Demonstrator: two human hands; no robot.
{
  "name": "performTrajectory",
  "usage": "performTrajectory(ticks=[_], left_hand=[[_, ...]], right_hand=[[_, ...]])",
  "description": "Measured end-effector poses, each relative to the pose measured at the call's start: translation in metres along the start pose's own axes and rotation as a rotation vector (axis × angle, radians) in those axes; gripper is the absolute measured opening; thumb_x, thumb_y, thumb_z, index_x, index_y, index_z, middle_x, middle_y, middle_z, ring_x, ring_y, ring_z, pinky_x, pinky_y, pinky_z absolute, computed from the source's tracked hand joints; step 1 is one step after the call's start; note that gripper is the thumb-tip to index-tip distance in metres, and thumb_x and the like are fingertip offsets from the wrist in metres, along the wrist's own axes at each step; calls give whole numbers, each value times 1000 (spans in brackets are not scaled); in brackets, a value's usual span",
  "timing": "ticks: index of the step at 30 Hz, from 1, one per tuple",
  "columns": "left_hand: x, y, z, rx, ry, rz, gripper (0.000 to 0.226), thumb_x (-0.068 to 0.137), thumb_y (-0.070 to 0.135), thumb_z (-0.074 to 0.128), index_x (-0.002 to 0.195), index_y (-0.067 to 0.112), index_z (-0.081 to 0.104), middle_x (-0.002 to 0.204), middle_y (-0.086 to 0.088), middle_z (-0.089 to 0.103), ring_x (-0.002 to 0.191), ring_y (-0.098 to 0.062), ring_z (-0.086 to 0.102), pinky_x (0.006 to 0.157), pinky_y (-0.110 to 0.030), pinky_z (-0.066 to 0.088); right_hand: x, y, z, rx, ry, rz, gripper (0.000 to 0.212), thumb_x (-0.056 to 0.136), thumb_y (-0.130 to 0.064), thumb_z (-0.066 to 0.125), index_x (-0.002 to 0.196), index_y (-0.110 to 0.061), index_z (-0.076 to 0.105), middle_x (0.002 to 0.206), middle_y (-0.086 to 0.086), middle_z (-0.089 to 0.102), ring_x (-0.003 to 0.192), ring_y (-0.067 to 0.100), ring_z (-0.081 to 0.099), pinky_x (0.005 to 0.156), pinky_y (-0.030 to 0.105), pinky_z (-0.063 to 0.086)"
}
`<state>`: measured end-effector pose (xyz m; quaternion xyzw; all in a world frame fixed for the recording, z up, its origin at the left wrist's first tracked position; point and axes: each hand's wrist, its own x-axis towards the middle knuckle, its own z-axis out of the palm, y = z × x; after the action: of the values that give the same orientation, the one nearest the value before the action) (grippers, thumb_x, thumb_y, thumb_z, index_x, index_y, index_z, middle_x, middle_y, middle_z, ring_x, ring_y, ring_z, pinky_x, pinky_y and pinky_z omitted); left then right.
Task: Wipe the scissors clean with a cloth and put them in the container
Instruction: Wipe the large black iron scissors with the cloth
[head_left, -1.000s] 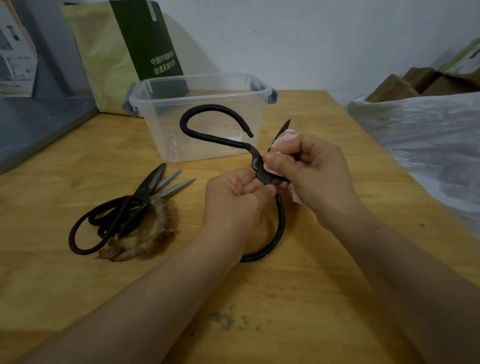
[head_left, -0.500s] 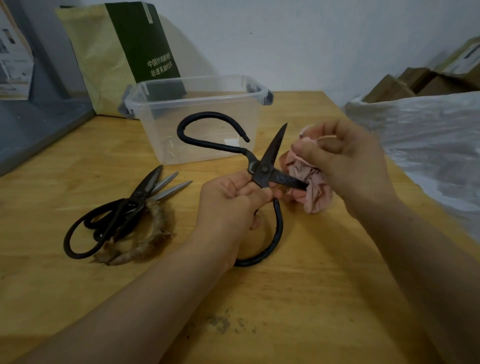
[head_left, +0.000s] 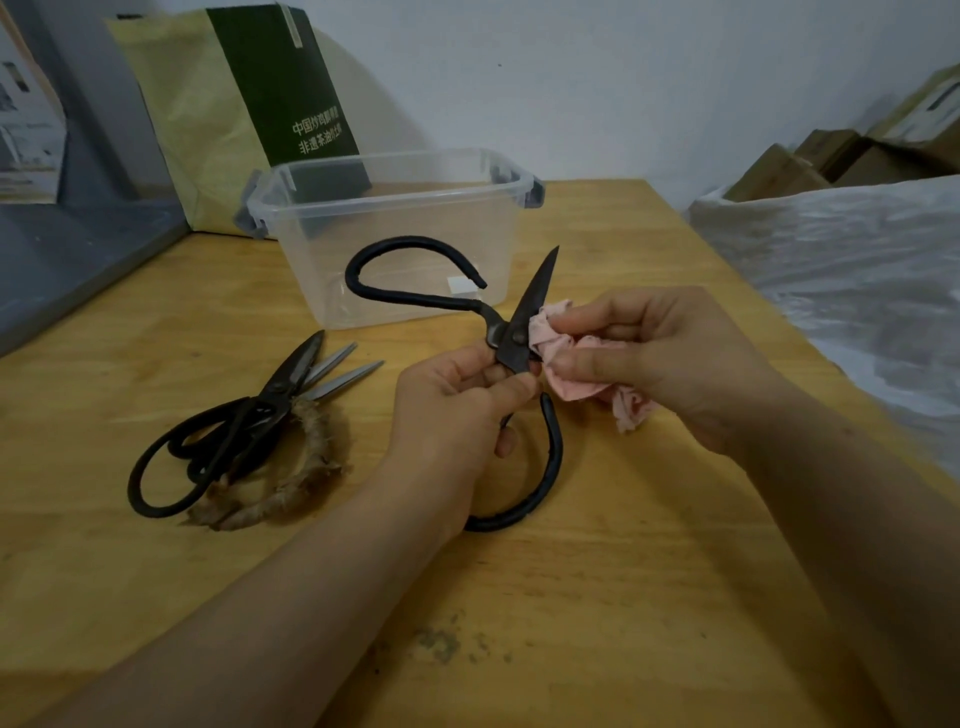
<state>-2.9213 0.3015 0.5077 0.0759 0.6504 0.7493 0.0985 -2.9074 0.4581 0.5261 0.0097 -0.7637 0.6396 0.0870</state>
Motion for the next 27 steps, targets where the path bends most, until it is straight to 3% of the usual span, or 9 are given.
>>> performTrajectory(ticks=[4, 5, 8, 11, 15, 18, 20, 23, 27], left_hand=[[0, -1, 0, -9, -3, -6, 19, 84, -4, 62, 89, 12, 70, 88, -19, 62, 57, -10, 46, 40, -17, 34], [1, -1, 0, -11, 1, -12, 18, 84, -3, 62, 90, 12, 70, 89, -18, 61, 58, -11, 46, 40, -17, 35], [1, -2, -2, -19, 9, -25, 17, 84, -2, 63, 92, 11, 70, 89, -19, 61, 64, -14, 47, 40, -17, 34], [1, -4, -1, -32, 15, -38, 17, 83, -2, 64, 94, 10, 71, 102, -27, 64, 73, -17, 52, 40, -17, 34], [0, -3, 3, -38, 15, -27, 17, 83, -2, 64, 93, 10, 71, 100, -25, 65, 70, -15, 52, 40, -17, 34], [-2, -1, 4, -49, 10, -12, 19, 82, -4, 64, 90, 12, 71, 97, -20, 69, 70, -15, 52, 40, -18, 32], [-2, -1, 3, -49, 15, -19, 19, 82, -4, 64, 90, 12, 71, 99, -19, 69, 71, -16, 52, 40, -18, 33], [-1, -2, 1, -42, 38, -44, 18, 82, -2, 65, 88, 14, 72, 101, -22, 67, 74, -17, 53, 40, -18, 34], [-2, -2, 1, -19, 27, -22, 20, 83, -1, 64, 87, 17, 72, 96, -18, 70, 67, -14, 52, 41, -18, 36]], right_hand=[[2, 5, 10, -97, 83, -60, 34, 60, -5, 83, 88, -16, 67, 79, 4, 73, 74, 36, 70, 60, 61, 54], [3, 6, 13, -100, 93, -72, 37, 60, -7, 83, 91, -19, 66, 79, 5, 73, 72, 38, 69, 55, 62, 52], [7, 8, 16, -115, 94, -123, 37, 67, -9, 81, 99, -22, 66, 70, 3, 70, 59, 22, 66, 48, 32, 52], [8, 10, 23, -15, 141, -157, 18, 77, -2, 73, 91, -11, 68, 66, -4, 70, 55, 7, 66, 51, 17, 50], [11, 13, 28, 15, 275, -141, 7, 86, -8, 66, 81, -13, 66, 66, -6, 71, 58, 8, 69, 49, 20, 53], [12, 9, 23, -94, 398, -91, 18, 93, -18, 58, 77, -21, 65, 60, -12, 68, 50, -1, 62, 44, 18, 48], [11, 8, 14, -57, 297, -35, 20, 95, -21, 55, 81, -19, 70, 62, -11, 70, 59, 3, 66, 52, 20, 53], [4, 9, 4, -31, 52, 51, 15, 88, -22, 63, 99, -17, 72, 83, 6, 75, 85, 34, 70, 78, 51, 57], [5, 13, 12, -107, 44, -57, 17, 79, -10, 73, 90, -22, 69, 73, -6, 72, 65, 1, 66, 59, 18, 51]])
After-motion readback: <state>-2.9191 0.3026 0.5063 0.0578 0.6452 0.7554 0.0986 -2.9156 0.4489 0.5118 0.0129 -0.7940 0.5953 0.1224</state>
